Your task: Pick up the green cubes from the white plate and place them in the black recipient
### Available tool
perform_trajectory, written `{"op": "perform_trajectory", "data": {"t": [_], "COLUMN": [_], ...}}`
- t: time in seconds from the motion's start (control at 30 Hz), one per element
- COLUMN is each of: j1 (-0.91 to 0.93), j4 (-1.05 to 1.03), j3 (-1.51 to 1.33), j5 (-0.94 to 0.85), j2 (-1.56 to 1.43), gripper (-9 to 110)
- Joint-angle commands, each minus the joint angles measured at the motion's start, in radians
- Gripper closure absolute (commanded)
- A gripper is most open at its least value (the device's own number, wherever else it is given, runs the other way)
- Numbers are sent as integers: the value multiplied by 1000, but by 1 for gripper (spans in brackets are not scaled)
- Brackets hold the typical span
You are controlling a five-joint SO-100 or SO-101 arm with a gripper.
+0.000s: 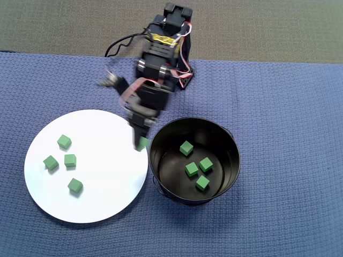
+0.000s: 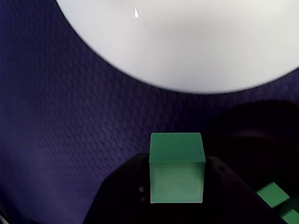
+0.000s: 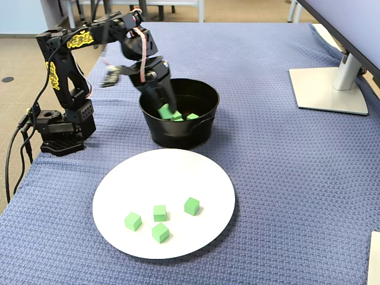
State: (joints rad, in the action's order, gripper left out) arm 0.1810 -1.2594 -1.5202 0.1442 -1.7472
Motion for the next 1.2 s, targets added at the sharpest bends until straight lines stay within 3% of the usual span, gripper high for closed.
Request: {"op": "perform_trajectory", "data": {"t": [0.0,0.23,0.3,0.33,0.4,0.6,0.77,0.97,1.17], "j1": [-213,-434,-476,-482,-482,-359,-107,218,403], "j4": [150,153,126,112,106,91,87,250,463], "j3": [-120,-46,-5,11,23,34,20,-98,-224], "j5": [31,121,89,80,52,-55,-117,-428,-865], "j2": [-64,29,48,49,31,-57,-89,-71,41], "gripper": [102,100,71,63,60,64,75,81,80]}}
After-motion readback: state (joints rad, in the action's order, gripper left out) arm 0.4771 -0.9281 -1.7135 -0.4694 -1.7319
